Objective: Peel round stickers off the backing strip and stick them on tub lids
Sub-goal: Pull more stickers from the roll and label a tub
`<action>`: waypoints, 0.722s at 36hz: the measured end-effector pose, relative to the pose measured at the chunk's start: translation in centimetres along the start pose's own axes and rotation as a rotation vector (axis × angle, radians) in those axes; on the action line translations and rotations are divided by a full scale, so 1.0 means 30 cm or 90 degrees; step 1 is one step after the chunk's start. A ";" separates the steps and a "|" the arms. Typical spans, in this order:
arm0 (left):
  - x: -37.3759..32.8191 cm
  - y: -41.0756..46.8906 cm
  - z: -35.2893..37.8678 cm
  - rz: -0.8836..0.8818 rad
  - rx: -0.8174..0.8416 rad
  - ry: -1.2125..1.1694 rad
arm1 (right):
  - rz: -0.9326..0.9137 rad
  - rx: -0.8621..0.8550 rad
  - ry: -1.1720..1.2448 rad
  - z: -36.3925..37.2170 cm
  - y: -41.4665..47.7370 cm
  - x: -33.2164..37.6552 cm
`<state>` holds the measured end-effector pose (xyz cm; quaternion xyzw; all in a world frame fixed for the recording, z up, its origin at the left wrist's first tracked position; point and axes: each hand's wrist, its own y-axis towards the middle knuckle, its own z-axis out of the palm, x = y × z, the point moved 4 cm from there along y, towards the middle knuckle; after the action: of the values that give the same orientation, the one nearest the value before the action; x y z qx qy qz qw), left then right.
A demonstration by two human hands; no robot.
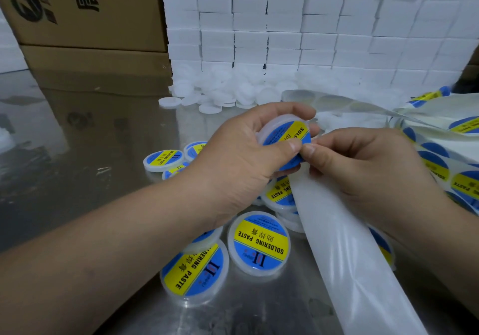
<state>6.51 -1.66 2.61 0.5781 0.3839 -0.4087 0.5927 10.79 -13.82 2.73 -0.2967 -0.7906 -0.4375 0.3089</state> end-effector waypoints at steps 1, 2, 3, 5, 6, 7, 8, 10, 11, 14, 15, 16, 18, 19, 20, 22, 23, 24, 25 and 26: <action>-0.005 -0.003 0.002 0.012 0.000 0.028 | 0.001 -0.002 -0.002 0.000 -0.001 0.000; -0.008 -0.006 0.005 0.025 -0.002 0.061 | 0.003 -0.005 -0.003 0.000 -0.002 -0.001; -0.012 -0.011 0.010 0.040 -0.003 0.096 | 0.005 -0.008 -0.004 -0.001 -0.003 -0.001; -0.018 -0.019 0.017 0.076 -0.016 0.163 | 0.007 -0.015 -0.009 -0.003 -0.006 0.001; -0.020 -0.023 0.019 0.091 -0.025 0.190 | 0.008 -0.019 -0.010 -0.004 -0.006 0.004; -0.023 -0.029 0.022 0.101 -0.031 0.206 | 0.010 -0.024 -0.010 -0.006 -0.006 0.005; -0.024 -0.034 0.025 0.109 -0.031 0.217 | 0.011 -0.027 -0.012 -0.007 -0.006 0.006; -0.030 -0.042 0.030 0.127 -0.028 0.236 | 0.015 -0.025 -0.017 -0.008 -0.008 0.011; -0.034 -0.044 0.031 0.134 -0.029 0.242 | 0.017 -0.025 -0.018 -0.010 -0.008 0.011; -0.047 -0.051 0.033 0.159 -0.041 0.215 | 0.025 -0.041 -0.070 -0.022 -0.002 -0.004; -0.053 -0.054 0.034 0.169 -0.043 0.192 | 0.038 -0.045 -0.099 -0.025 0.000 -0.009; -0.057 -0.054 0.033 0.176 -0.043 0.170 | 0.054 -0.050 -0.119 -0.029 0.001 -0.014; -0.059 -0.048 0.027 0.165 -0.060 0.139 | 0.054 -0.049 -0.131 -0.032 0.002 -0.019; -0.055 -0.042 0.018 0.145 -0.081 0.135 | 0.037 -0.042 -0.122 -0.030 0.002 -0.015; -0.047 -0.035 0.006 0.120 -0.104 0.134 | 0.019 -0.034 -0.110 -0.026 0.001 -0.008; -0.033 -0.022 -0.016 0.069 -0.134 0.142 | -0.010 -0.028 -0.088 -0.025 -0.001 0.004; -0.029 -0.017 -0.021 0.061 -0.137 0.172 | -0.020 -0.027 -0.084 -0.026 -0.001 0.009; -0.028 -0.014 -0.022 0.062 -0.134 0.213 | -0.026 -0.025 -0.084 -0.027 -0.002 0.013; -0.027 -0.014 -0.020 0.066 -0.130 0.246 | -0.031 -0.018 -0.084 -0.026 -0.003 0.013; -0.026 -0.015 -0.018 0.072 -0.126 0.264 | -0.031 -0.011 -0.082 -0.025 -0.003 0.013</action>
<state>5.81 -1.09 3.15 0.6096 0.5025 -0.2078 0.5768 10.64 -14.44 3.29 -0.3077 -0.8122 -0.4316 0.2437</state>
